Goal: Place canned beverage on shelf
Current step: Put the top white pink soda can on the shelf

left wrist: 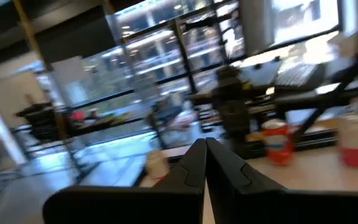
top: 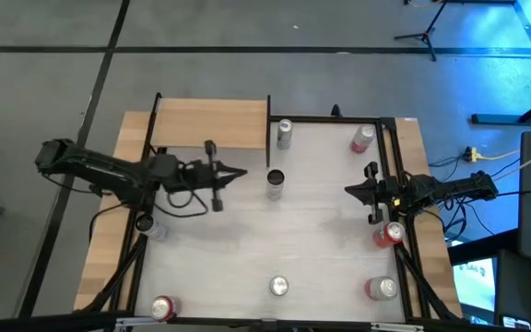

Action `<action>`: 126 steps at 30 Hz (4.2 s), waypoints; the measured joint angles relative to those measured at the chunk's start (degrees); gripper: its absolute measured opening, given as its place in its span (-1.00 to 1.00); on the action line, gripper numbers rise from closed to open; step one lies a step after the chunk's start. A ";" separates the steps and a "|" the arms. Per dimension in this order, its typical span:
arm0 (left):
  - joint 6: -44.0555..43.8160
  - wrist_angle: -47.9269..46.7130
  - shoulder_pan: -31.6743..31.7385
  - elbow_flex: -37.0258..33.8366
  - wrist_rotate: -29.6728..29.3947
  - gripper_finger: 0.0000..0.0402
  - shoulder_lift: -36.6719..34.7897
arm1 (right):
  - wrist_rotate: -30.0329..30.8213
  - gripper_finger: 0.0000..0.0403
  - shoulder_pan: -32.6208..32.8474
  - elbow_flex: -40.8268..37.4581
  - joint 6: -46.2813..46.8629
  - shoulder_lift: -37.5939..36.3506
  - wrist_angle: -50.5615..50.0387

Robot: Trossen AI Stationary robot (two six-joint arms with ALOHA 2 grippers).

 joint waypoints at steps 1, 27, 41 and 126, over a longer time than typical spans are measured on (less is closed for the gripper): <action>-0.15 0.06 0.23 1.29 -2.05 -0.99 1.45 | 0.00 -1.00 -0.01 0.00 0.00 0.00 0.03; -17.84 -25.42 11.21 26.45 9.10 0.34 19.31 | 6.05 0.06 0.00 0.02 -4.52 -0.01 6.70; -18.33 -24.94 11.06 26.45 8.93 0.43 19.31 | 5.49 0.42 -0.02 0.02 -4.57 0.00 6.79; -25.55 -64.08 12.83 48.33 15.51 0.94 41.17 | 6.05 0.42 0.00 0.04 -9.27 0.00 3.65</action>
